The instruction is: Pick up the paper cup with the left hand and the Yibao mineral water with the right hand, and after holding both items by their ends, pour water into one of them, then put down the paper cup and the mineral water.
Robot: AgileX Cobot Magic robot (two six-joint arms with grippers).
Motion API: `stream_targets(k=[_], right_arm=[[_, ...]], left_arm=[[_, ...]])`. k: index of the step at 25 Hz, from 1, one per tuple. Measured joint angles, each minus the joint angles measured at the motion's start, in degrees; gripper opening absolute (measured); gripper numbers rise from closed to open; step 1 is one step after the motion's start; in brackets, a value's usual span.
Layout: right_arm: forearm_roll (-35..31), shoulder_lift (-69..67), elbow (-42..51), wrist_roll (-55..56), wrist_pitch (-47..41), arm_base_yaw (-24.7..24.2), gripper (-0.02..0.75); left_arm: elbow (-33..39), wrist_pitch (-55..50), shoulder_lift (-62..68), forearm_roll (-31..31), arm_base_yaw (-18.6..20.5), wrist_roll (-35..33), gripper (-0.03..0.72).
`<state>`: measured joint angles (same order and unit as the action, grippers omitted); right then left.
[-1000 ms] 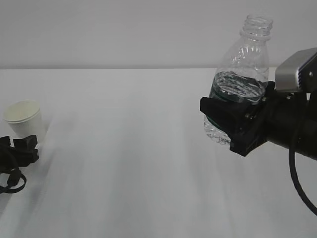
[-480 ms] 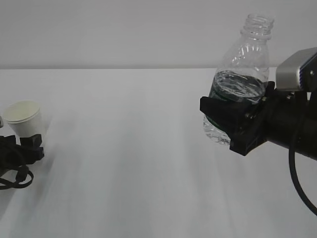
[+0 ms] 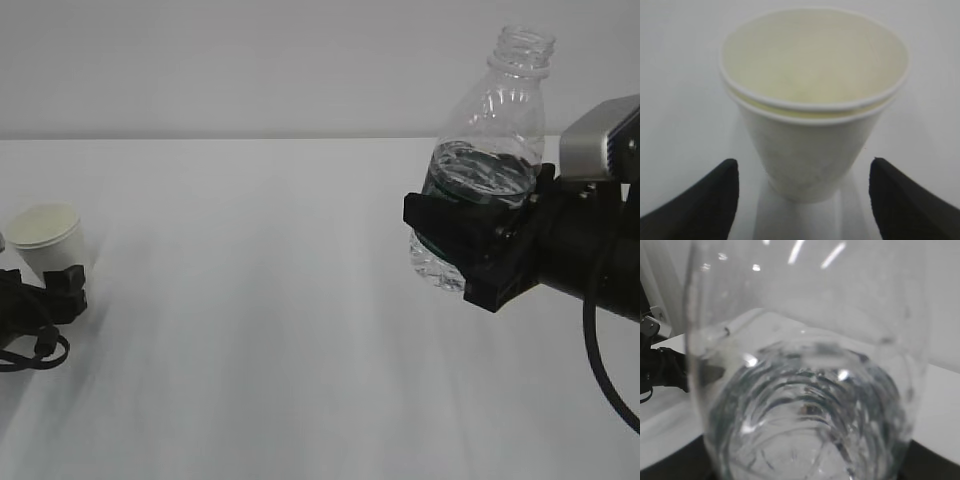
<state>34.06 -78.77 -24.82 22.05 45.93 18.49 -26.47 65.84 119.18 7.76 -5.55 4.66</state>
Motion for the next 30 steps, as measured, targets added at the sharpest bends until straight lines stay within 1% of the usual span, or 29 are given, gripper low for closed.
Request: stream_targets(k=[12, 23, 30], right_arm=[[0.10, 0.00, 0.00, 0.60, 0.00, 0.00, 0.417], [0.10, 0.00, 0.00, 0.71, 0.00, 0.00, 0.417], [0.21, 0.00, 0.00, 0.71, 0.06, 0.00, 0.417]], left_arm=[[-1.62, 0.00, 0.81, 0.26, 0.13, -0.04, 0.588], [-1.73, 0.00, 3.73, 0.37, 0.13, -0.13, 0.588], [-4.17, 0.00, 3.84, 0.37, 0.13, -0.13, 0.588]])
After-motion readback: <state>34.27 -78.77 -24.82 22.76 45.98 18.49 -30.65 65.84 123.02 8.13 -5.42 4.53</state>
